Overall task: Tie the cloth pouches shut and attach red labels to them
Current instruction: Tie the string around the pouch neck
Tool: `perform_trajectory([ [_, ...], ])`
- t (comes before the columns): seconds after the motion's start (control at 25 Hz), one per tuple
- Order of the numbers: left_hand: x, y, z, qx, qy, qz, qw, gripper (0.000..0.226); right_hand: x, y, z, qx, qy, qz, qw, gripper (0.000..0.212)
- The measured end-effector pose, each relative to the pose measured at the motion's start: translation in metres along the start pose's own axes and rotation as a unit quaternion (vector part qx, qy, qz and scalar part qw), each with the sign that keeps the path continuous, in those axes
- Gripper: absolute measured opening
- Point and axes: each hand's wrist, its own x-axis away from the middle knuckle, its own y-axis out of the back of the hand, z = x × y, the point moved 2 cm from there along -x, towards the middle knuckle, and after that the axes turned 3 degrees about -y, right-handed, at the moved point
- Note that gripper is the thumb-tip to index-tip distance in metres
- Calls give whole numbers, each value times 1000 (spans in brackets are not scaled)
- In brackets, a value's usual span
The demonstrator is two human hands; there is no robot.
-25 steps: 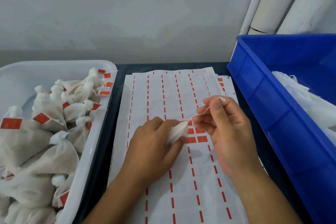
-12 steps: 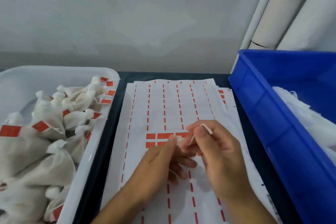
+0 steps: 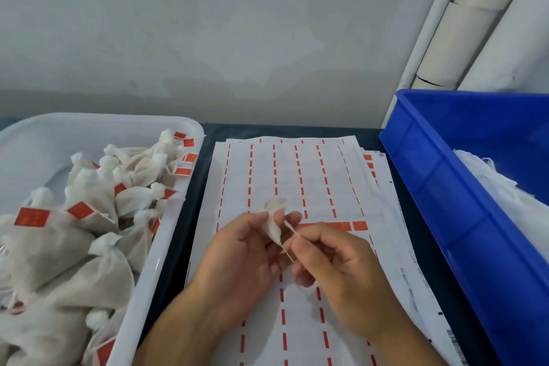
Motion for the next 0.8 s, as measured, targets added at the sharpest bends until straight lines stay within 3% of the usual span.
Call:
perform_trajectory([
  [0.12, -2, -6, -7, -44, 1, 4, 999, 36, -4, 5, -6, 2, -27, 3, 1000, 18],
  [0.28, -8, -6, -5, -204, -47, -37, 977, 48, -9, 13, -9, -43, -65, -45, 996, 23],
  [0.36, -5, -3, 0, -345, -55, -82, 933, 47, -9, 17, -11, -50, -80, -74, 993, 27],
  [0.44, -2, 0, 3, -477, -99, -67, 871, 37, -9, 18, -10, -32, -72, -88, 993, 25],
  [0.56, -2, 1, 7, -558, -204, 12, 804, 22, -8, 18, -5, -1, -19, -94, 995, 21],
  [0.68, -5, 5, 14, -650, -246, 18, 719, 27, -6, 20, -4, 63, 45, -107, 991, 17],
  [0.8, -4, 8, 19, -701, -264, 6, 662, 36, -2, 17, -5, 158, 86, -95, 979, 20],
])
